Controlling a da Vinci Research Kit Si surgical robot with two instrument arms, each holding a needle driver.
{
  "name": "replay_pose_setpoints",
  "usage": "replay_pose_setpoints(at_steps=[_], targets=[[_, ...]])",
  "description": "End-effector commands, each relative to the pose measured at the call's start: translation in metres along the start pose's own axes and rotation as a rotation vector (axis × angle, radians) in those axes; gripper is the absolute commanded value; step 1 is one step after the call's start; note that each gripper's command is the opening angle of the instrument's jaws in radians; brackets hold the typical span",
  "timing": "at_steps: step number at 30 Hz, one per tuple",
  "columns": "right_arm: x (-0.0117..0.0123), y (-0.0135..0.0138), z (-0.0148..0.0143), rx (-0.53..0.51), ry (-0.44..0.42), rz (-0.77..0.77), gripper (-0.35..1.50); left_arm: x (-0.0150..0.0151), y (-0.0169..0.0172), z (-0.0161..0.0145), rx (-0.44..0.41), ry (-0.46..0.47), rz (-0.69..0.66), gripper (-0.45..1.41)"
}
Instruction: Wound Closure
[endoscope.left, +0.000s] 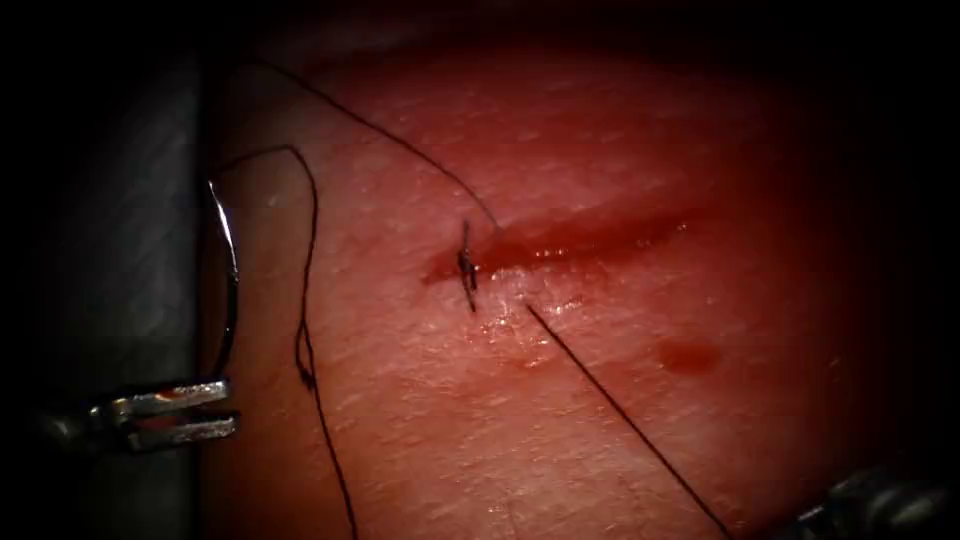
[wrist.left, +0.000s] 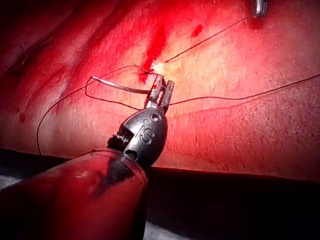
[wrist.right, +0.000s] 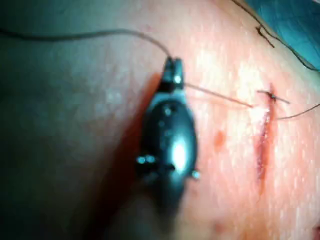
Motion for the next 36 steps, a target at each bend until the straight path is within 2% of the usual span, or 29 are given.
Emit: replay_pose_setpoints(at_steps=[1, 2, 5, 6, 12, 14, 15, 18, 20, 21, 23, 25, 28, 31, 34, 36], targets=[[-0.0009, 0.0010, 0.0012, -0.028, 0.001, 0.011, 0.12, -0.0005, 0.0005, 0.0006, -0.001, 0.001, -0.001, -0.45], [-0.0012, 0.0018, 0.0012, -0.049, 0.007, 0.017, 0.34, -0.0005, 0.0005, 0.0007, -0.001, 0.001, -0.001, -0.45], [-0.0028, 0.0040, 0.0015, -0.071, 0.017, 0.027, 0.49, -0.0005, 0.0005, 0.0007, -0.001, 0.000, -0.001, -0.45], [-0.0041, 0.0055, 0.0019, -0.079, 0.012, 0.032, 0.56, -0.0005, 0.0005, 0.0006, -0.001, 0.001, -0.001, -0.45], [-0.0077, 0.0086, 0.0029, -0.096, 0.002, 0.037, 0.59, -0.0005, 0.0005, 0.0001, -0.004, 0.002, 0.000, -0.45], [-0.0084, 0.0090, 0.0030, -0.098, 0.000, 0.036, 0.69, -0.0006, 0.0004, -0.0001, -0.005, 0.003, 0.000, -0.45], [-0.0087, 0.0091, 0.0029, -0.098, 0.000, 0.036, 0.66, -0.0006, 0.0004, -0.0003, -0.006, 0.003, 0.000, -0.45], [-0.0090, 0.0095, 0.0023, -0.104, 0.011, 0.039, 0.46, -0.0007, 0.0004, -0.0004, -0.007, 0.003, 0.000, -0.45], [-0.0092, 0.0099, 0.0019, -0.109, 0.020, 0.041, 0.49, -0.0007, 0.0004, -0.0004, -0.006, 0.003, 0.000, -0.45], [-0.0092, 0.0100, 0.0017, -0.108, 0.021, 0.042, 0.41, -0.0006, 0.0004, -0.0004, -0.006, 0.003, 0.000, -0.45], [-0.0093, 0.0103, 0.0008, -0.113, 0.029, 0.047, 0.39, -0.0006, 0.0004, -0.0002, -0.005, 0.002, 0.000, -0.45], [-0.0090, 0.0106, -0.0006, -0.121, 0.037, 0.049, 0.36, -0.0006, 0.0005, -0.0002, -0.004, 0.002, 0.001, -0.45], [-0.0082, 0.0116, -0.0035, -0.177, 0.095, 0.066, 0.26, -0.0006, 0.0005, -0.0002, -0.004, 0.002, 0.001, -0.45], [-0.0077, 0.0125, -0.0052, -0.218, 0.121, 0.084, 0.34, -0.0006, 0.0006, -0.0001, -0.003, 0.001, 0.001, -0.45], [-0.0078, 0.0127, -0.0053, -0.228, 0.110, 0.088, 0.42, -0.0006, 0.0007, 0.0000, -0.002, 0.001, 0.002, -0.45], [-0.0080, 0.0127, -0.0051, -0.235, 0.106, 0.089, 0.71, -0.0006, 0.0007, 0.0000, -0.002, 0.000, 0.002, -0.45]])
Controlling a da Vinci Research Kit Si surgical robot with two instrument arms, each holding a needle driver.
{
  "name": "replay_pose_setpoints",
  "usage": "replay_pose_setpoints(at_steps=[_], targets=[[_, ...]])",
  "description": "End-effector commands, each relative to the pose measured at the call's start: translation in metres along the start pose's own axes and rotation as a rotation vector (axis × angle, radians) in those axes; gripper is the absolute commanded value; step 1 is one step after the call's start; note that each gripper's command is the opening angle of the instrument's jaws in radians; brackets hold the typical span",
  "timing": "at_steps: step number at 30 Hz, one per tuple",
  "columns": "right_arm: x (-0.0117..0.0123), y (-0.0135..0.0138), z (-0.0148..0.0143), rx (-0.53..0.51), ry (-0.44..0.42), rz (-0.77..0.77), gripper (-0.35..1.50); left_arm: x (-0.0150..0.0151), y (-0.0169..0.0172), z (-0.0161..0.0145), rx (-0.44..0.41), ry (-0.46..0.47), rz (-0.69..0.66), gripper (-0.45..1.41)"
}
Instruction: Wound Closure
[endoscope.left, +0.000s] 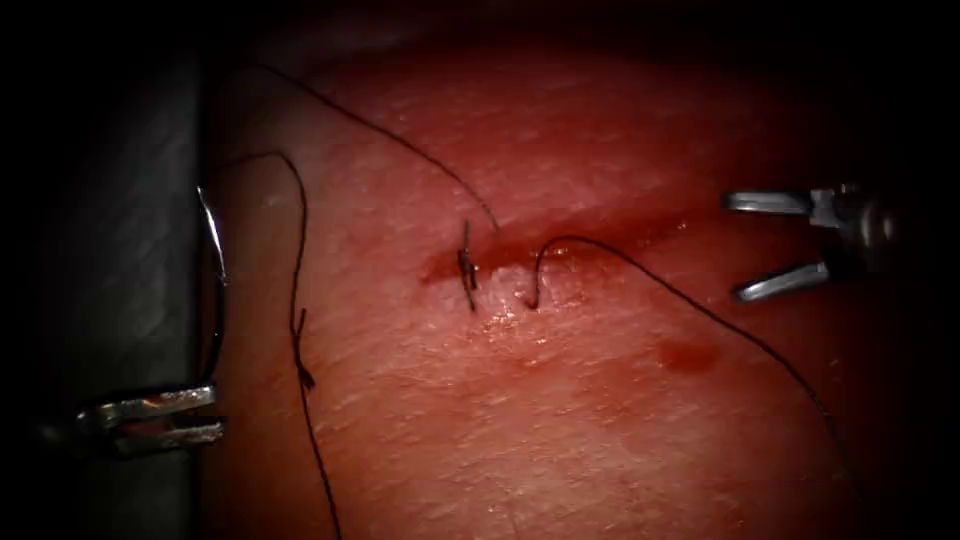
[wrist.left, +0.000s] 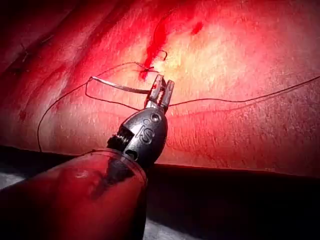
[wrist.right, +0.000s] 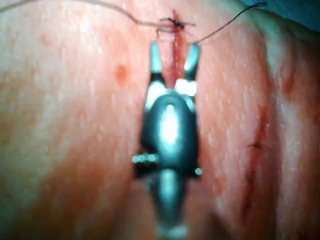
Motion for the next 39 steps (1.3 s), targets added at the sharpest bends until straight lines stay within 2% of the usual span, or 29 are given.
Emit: replay_pose_setpoints(at_steps=[1, 6, 9, 11, 12, 14, 20, 27, 39], targets=[[-0.0013, -0.0004, 0.0014, 0.005, -0.012, 0.013, 0.74, -0.0006, 0.0005, 0.0006, -0.001, 0.001, -0.001, -0.45], [-0.0037, -0.0007, 0.0033, 0.039, -0.078, 0.027, 0.69, -0.0006, 0.0005, 0.0005, -0.001, 0.001, -0.001, -0.45], [-0.0056, -0.0010, 0.0047, 0.053, -0.117, 0.070, 0.76, -0.0006, 0.0005, 0.0004, -0.002, 0.001, -0.001, -0.45], [-0.0062, -0.0011, 0.0055, 0.055, -0.133, 0.099, 0.89, -0.0006, 0.0005, 0.0004, -0.002, 0.001, 0.000, -0.45], [-0.0064, -0.0013, 0.0059, 0.052, -0.135, 0.103, 0.98, -0.0006, 0.0005, 0.0003, -0.002, 0.001, 0.000, -0.45], [-0.0068, -0.0015, 0.0071, 0.044, -0.140, 0.122, 1.03, -0.0006, 0.0005, 0.0003, -0.002, 0.001, 0.000, -0.45], [-0.0074, -0.0013, 0.0100, 0.042, -0.156, 0.159, 1.01, -0.0006, 0.0006, 0.0003, -0.001, 0.001, -0.005, -0.45], [-0.0085, -0.0006, 0.0119, 0.046, -0.186, 0.174, 1.01, -0.0007, 0.0006, 0.0001, -0.003, 0.002, -0.005, -0.45], [-0.0088, -0.0009, 0.0133, 0.057, -0.180, 0.171, 0.95, -0.0007, 0.0005, 0.0001, -0.003, 0.002, -0.005, -0.45]])
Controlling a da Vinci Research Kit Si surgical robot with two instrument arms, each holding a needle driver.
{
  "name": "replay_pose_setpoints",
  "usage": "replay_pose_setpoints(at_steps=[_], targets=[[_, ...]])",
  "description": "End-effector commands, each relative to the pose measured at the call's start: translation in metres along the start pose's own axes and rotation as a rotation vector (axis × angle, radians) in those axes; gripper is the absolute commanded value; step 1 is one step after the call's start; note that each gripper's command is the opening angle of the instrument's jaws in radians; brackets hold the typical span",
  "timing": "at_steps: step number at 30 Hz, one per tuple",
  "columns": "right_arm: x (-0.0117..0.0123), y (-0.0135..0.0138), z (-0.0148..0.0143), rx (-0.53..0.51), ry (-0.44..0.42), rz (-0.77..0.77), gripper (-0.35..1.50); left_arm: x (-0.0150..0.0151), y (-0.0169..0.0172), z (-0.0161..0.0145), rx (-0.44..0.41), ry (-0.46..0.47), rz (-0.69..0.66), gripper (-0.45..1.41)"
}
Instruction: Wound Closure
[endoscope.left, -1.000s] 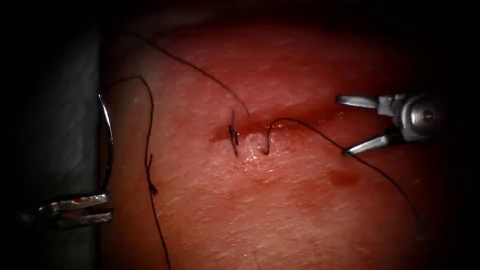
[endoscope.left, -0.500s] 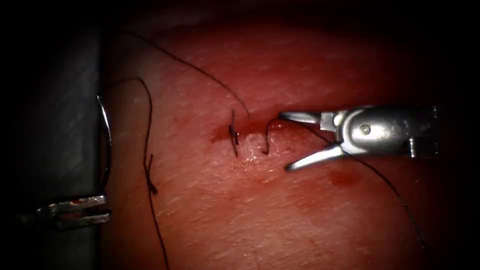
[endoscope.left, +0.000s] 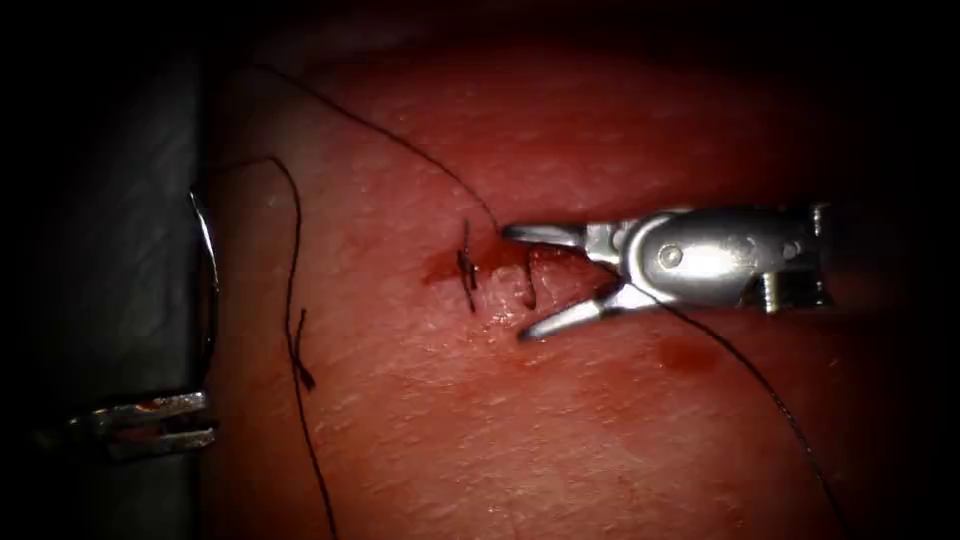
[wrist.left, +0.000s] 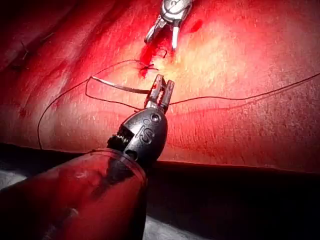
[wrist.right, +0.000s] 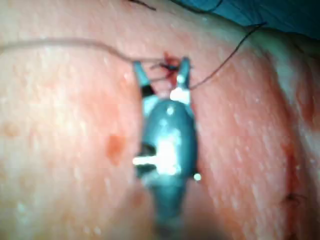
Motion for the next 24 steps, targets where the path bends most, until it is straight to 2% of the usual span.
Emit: replay_pose_setpoints(at_steps=[1, 3, 4, 5, 6, 7, 14, 20, 24], targets=[[-0.0007, -0.0006, 0.0009, 0.004, 0.000, 0.000, 0.93, -0.0005, 0.0005, 0.0006, -0.001, 0.001, -0.002, -0.45], [-0.0007, -0.0006, 0.0008, 0.005, 0.000, 0.000, 0.84, -0.0005, 0.0004, 0.0006, -0.001, 0.001, -0.002, -0.45], [-0.0008, -0.0005, 0.0007, 0.005, 0.000, 0.000, 0.63, -0.0005, 0.0004, 0.0006, -0.001, 0.001, -0.002, -0.45], [-0.0008, -0.0006, 0.0006, 0.006, 0.000, -0.001, 0.37, -0.0005, 0.0004, 0.0006, -0.001, 0.001, -0.002, -0.45], [-0.0007, -0.0007, 0.0004, 0.008, 0.002, -0.012, -0.30, -0.0005, 0.0004, 0.0006, -0.001, 0.001, -0.002, -0.45], [-0.0007, -0.0006, 0.0002, 0.008, 0.003, -0.023, -0.35, -0.0005, 0.0004, 0.0006, -0.001, 0.001, -0.002, -0.45], [0.0017, -0.0017, -0.0011, -0.008, -0.003, -0.088, -0.35, -0.0005, 0.0004, 0.0007, -0.001, 0.000, -0.003, -0.45], [0.0047, -0.0054, -0.0020, 0.007, 0.010, -0.158, -0.35, -0.0005, 0.0004, 0.0008, 0.000, 0.000, -0.002, -0.45], [0.0060, -0.0084, -0.0032, 0.054, 0.006, -0.195, -0.35, -0.0005, 0.0005, 0.0008, 0.001, -0.001, -0.002, -0.45]])
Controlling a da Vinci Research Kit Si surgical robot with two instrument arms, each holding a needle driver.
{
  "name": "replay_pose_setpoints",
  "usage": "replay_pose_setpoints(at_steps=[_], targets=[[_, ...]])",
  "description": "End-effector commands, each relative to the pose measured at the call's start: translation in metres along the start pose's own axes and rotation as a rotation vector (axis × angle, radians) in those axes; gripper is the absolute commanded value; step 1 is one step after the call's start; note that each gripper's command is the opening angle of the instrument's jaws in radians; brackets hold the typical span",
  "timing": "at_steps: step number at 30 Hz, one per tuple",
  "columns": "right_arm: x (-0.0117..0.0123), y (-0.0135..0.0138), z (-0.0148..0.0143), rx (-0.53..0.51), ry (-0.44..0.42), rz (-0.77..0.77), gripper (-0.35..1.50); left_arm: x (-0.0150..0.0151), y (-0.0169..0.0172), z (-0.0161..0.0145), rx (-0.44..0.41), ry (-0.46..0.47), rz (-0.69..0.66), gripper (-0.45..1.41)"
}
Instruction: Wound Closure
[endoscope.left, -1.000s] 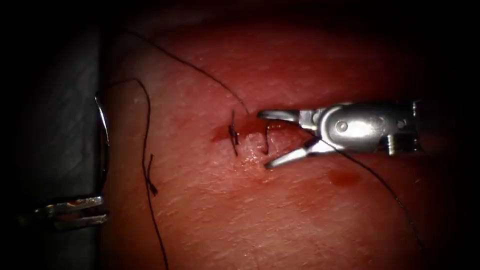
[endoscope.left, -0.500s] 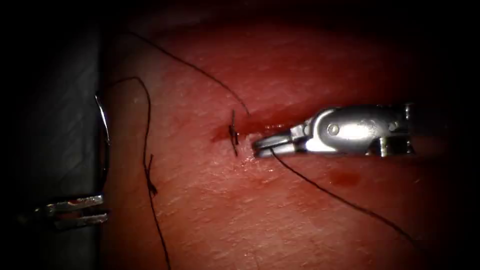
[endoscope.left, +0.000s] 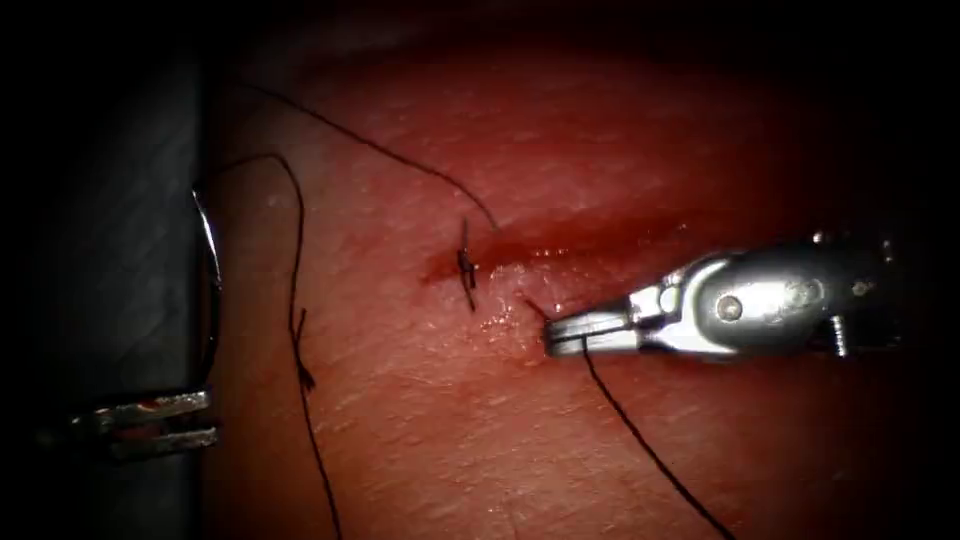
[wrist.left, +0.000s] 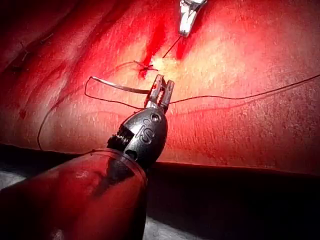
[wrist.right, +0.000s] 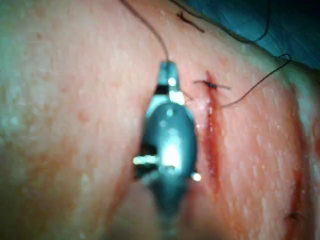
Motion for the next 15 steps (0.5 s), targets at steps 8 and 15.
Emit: replay_pose_setpoints(at_steps=[8, 15], targets=[[0.0010, -0.0072, -0.0028, 0.093, -0.047, -0.036, -0.35, -0.0005, 0.0006, 0.0006, 0.001, -0.001, 0.000, -0.45], [0.0010, -0.0122, -0.0046, 0.177, -0.049, -0.081, -0.35, -0.0004, 0.0007, 0.0006, 0.001, -0.001, -0.001, -0.45]])
